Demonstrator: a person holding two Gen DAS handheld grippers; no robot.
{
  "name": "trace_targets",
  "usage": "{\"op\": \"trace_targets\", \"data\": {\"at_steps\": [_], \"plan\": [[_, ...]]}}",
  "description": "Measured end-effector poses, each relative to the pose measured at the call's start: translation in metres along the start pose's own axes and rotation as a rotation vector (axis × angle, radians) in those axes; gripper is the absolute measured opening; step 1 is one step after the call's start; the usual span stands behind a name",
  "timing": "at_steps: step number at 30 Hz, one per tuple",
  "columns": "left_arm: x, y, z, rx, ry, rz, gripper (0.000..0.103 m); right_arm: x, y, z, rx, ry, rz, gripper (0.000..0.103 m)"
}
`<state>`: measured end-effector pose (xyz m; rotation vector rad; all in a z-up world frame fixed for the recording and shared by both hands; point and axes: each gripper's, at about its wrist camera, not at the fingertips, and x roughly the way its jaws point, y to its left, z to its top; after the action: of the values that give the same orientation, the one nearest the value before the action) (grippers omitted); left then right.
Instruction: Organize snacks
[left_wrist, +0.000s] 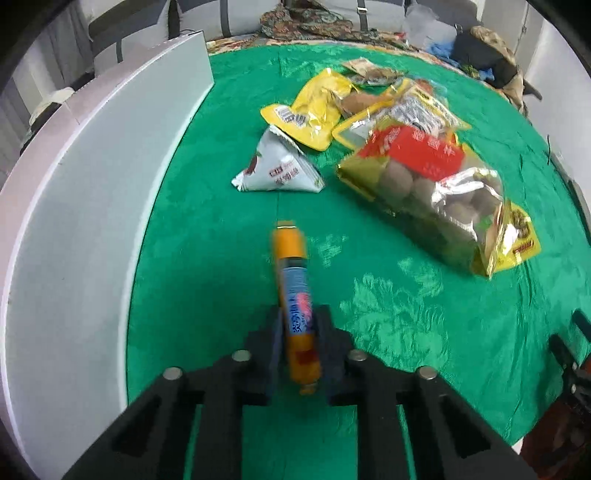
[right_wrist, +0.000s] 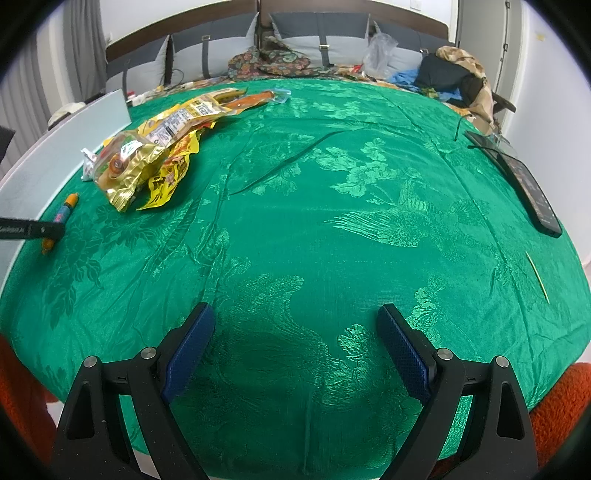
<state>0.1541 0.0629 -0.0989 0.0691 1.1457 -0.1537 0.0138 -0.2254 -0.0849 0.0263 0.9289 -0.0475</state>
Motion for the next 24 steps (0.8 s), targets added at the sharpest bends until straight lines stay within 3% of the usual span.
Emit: {"op": "trace_targets", "data": {"at_steps": [4,9,13,15,20,22,23,24], "plan": [[-0.006,0.015,-0.010,-0.084,-0.034,-0.086,0.015,-0.002,-0.003,0.003,-0.020,0.030,0.033,0.092],[-0.017,0.024,-0.036,-0.129,-0.080,-0.140,0.015,-0.016,0.001,0.032,0.002,-0.008,0.208,0.091],[-0.023,0.023,-0.042,-0.130,-0.103,-0.171,0.015,-0.019,0.056,0.098,-0.227,-0.061,0.317,0.091],[-0.024,0.023,-0.040,-0.137,-0.112,-0.189,0.015,-0.010,0.093,0.126,-0.359,-0.032,0.355,0.091],[-0.037,0.036,-0.046,-0.194,-0.134,-0.247,0.015,0.045,0.180,0.153,-0.656,0.145,0.291,0.090],[-0.047,0.040,-0.049,-0.205,-0.152,-0.266,0.015,0.067,0.199,0.151,-0.732,0.210,0.197,0.087],[-0.052,0.043,-0.050,-0.209,-0.162,-0.274,0.015,0.072,0.199,0.149,-0.745,0.228,0.172,0.076],[-0.060,0.047,-0.051,-0.215,-0.176,-0.285,0.015,0.074,0.197,0.152,-0.733,0.239,0.149,0.056]]}}
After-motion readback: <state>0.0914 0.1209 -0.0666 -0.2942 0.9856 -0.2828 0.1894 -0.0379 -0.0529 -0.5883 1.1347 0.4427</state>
